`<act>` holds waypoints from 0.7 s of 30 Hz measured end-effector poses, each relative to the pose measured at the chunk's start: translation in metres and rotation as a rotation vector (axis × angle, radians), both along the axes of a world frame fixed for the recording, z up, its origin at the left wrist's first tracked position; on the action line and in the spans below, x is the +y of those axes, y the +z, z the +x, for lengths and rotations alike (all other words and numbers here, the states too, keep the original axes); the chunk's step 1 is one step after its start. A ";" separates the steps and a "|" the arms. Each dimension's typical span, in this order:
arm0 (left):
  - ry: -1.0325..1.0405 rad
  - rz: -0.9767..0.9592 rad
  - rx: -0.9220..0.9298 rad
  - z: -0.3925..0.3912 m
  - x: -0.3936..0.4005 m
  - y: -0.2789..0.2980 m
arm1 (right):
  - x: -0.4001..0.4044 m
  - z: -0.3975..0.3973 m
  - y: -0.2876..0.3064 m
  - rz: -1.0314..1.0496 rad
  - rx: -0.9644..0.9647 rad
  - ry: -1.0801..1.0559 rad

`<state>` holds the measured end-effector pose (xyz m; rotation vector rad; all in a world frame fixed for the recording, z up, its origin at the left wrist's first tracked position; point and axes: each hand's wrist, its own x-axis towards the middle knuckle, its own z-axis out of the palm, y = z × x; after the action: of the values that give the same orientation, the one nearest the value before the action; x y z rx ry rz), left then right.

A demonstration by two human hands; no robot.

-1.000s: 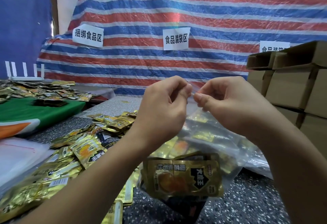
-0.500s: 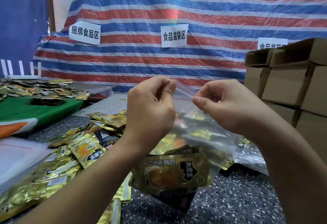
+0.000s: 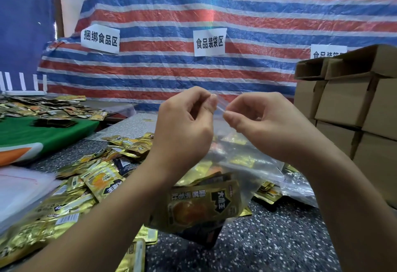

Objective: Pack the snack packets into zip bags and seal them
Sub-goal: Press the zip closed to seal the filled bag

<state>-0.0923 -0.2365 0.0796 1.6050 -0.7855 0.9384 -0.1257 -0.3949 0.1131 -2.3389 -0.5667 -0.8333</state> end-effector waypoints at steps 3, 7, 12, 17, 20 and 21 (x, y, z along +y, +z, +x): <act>-0.014 -0.001 -0.004 -0.001 0.000 0.001 | 0.002 -0.003 0.002 0.052 -0.013 0.013; -0.031 0.000 0.001 0.000 0.000 0.002 | 0.003 -0.006 0.003 0.090 0.015 0.000; -0.120 -0.008 0.080 0.001 0.000 0.002 | -0.001 -0.009 0.007 0.127 0.089 0.014; -0.262 -0.023 0.190 0.002 0.001 0.005 | -0.006 -0.013 0.012 0.179 0.184 0.069; -0.312 -0.040 0.209 0.001 0.001 0.006 | -0.006 -0.017 0.021 0.166 0.229 0.088; -0.318 -0.050 0.206 0.001 0.001 0.006 | -0.006 -0.018 0.025 0.157 0.236 0.088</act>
<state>-0.0910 -0.2357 0.0856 1.4525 -0.8350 0.5512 -0.1432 -0.4010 0.1383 -2.2114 -0.4810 -0.5318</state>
